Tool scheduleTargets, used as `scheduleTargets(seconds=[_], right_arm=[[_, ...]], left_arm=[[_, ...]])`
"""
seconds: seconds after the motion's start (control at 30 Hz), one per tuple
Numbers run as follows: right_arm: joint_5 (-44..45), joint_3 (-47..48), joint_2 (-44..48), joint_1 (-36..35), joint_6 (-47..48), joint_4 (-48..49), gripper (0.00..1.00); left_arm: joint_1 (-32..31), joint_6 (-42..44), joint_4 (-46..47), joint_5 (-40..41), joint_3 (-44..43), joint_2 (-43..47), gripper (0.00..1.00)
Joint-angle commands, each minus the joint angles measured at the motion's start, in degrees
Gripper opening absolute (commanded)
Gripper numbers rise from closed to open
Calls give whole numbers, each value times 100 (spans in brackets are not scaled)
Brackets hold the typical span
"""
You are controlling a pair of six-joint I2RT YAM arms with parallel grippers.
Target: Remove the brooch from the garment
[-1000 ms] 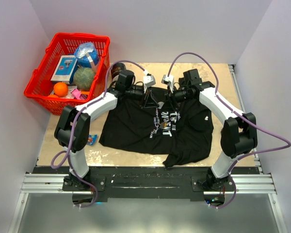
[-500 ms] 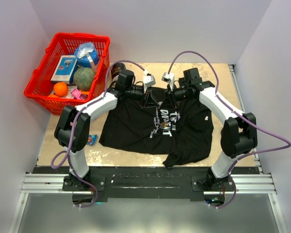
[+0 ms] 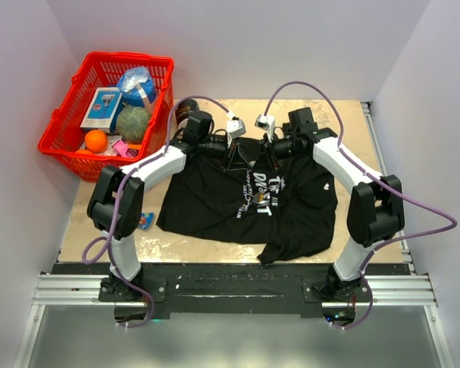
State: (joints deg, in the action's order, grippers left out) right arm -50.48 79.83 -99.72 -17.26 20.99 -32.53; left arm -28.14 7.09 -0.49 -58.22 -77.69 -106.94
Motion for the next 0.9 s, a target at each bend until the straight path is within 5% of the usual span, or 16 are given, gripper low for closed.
scheduleTargets(seconds=[0.0,0.87], right_arm=[[205,270,-91,-6,-183,300,24],[224,24,-56,574,-1517,1117,14]], left_arm=[[19,152,67,-234,-220,50,0],[-121,1031,-636,3,-291,226,0]])
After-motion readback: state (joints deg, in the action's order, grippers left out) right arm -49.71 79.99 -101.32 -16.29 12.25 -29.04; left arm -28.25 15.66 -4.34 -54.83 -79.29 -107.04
